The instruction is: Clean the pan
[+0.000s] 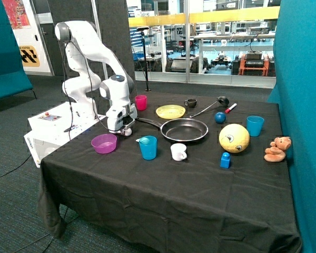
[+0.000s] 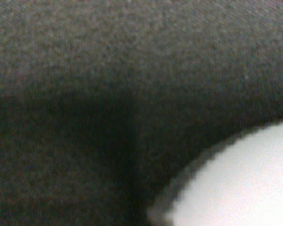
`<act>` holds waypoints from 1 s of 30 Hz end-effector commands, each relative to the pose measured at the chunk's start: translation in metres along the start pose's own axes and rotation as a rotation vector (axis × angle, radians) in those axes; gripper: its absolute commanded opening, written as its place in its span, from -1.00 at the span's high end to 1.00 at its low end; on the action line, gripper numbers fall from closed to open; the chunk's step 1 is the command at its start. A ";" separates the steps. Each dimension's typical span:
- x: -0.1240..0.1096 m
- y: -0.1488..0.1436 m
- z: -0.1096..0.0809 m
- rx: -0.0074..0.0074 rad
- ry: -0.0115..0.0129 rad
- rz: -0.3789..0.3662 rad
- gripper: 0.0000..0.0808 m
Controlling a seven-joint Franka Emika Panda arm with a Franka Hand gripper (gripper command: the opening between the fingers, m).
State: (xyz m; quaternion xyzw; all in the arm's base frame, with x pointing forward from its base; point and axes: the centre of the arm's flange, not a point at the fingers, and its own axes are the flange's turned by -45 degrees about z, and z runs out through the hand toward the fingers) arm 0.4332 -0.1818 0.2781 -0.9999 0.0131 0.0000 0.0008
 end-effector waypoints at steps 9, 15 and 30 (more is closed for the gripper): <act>-0.009 0.004 0.004 -0.0016 0.0001 0.014 1.00; -0.005 0.001 -0.003 -0.0016 0.0001 0.009 1.00; 0.001 -0.006 -0.019 -0.0016 0.0001 -0.016 1.00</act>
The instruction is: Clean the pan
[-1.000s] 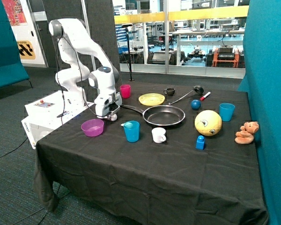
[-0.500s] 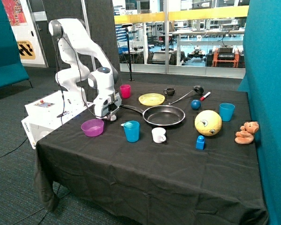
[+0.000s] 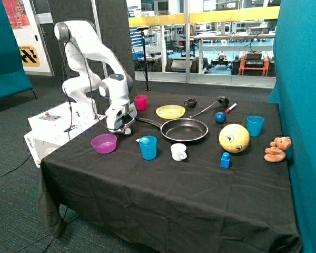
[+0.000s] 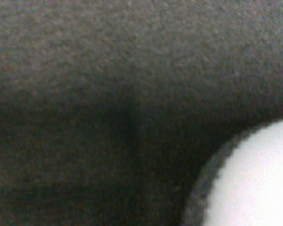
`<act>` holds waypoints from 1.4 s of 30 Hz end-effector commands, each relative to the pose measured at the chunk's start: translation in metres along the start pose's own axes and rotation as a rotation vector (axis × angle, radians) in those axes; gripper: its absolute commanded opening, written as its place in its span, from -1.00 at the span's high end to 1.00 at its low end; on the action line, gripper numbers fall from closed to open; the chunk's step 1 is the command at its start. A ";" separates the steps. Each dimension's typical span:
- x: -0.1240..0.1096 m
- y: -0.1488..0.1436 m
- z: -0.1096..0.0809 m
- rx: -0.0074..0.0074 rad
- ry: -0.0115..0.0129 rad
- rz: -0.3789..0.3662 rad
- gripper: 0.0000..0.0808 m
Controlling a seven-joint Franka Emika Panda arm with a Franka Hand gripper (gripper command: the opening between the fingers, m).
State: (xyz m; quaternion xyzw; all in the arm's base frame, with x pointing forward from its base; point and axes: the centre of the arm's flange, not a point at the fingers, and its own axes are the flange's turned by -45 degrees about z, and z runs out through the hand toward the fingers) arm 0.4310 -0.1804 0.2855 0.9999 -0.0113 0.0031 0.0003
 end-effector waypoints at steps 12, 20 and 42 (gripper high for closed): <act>0.001 -0.007 -0.018 0.0006 -0.0062 -0.022 1.00; 0.009 -0.016 -0.036 0.0007 -0.0062 -0.058 1.00; 0.047 -0.058 -0.077 0.0010 -0.0062 -0.152 1.00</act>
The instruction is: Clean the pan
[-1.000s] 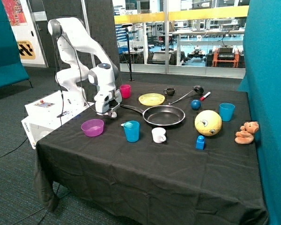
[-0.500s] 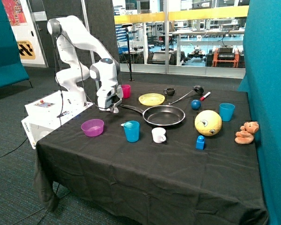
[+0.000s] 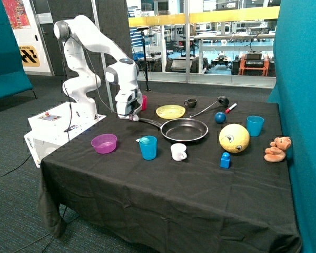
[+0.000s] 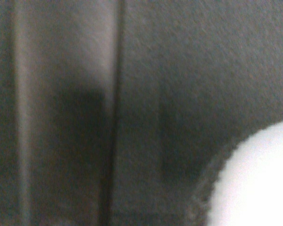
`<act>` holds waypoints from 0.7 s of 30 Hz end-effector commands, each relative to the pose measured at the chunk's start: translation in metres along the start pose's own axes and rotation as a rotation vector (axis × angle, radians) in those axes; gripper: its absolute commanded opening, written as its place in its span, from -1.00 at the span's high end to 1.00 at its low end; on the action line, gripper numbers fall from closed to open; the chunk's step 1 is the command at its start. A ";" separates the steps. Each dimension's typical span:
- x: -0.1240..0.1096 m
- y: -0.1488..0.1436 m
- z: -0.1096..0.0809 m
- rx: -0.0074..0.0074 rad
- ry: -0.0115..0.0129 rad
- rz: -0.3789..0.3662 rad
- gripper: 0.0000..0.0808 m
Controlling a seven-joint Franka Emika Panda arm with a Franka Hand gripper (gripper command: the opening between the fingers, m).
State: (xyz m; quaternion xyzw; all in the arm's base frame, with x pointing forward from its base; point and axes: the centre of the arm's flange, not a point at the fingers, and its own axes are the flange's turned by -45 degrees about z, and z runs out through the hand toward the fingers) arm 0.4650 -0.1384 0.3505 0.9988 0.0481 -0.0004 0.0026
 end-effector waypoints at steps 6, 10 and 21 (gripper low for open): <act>0.031 -0.030 -0.020 0.0050 0.0012 -0.068 1.00; 0.040 -0.038 -0.023 0.0050 0.0013 -0.081 1.00; 0.073 -0.065 -0.031 0.0050 0.0014 -0.124 1.00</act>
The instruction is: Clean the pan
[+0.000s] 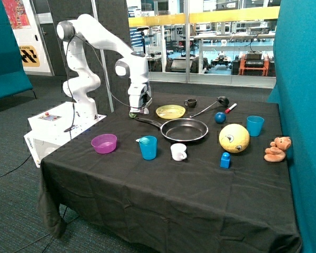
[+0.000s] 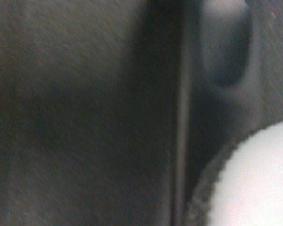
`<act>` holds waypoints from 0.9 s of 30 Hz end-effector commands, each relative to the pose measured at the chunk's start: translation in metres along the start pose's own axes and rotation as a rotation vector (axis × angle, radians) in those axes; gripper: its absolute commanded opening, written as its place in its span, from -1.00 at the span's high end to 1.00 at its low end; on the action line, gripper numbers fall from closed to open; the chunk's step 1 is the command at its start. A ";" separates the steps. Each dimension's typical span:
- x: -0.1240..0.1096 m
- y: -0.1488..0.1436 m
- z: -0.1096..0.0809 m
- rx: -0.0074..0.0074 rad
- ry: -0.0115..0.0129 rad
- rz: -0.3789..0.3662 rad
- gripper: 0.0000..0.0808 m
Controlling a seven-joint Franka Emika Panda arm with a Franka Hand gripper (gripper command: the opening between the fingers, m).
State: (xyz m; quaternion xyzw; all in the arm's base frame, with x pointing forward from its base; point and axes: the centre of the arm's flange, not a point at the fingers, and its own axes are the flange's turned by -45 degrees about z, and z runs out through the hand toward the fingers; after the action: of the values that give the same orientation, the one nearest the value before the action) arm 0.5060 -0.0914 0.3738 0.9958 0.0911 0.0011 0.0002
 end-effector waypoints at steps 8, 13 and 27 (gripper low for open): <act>0.049 -0.029 -0.006 0.0006 -0.0022 -0.043 1.00; 0.061 -0.029 -0.006 0.0006 -0.0022 -0.036 1.00; 0.093 -0.024 -0.007 0.0006 -0.0022 -0.011 1.00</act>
State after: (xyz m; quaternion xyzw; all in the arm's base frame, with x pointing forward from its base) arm 0.5731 -0.0543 0.3797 0.9949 0.1004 0.0007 -0.0022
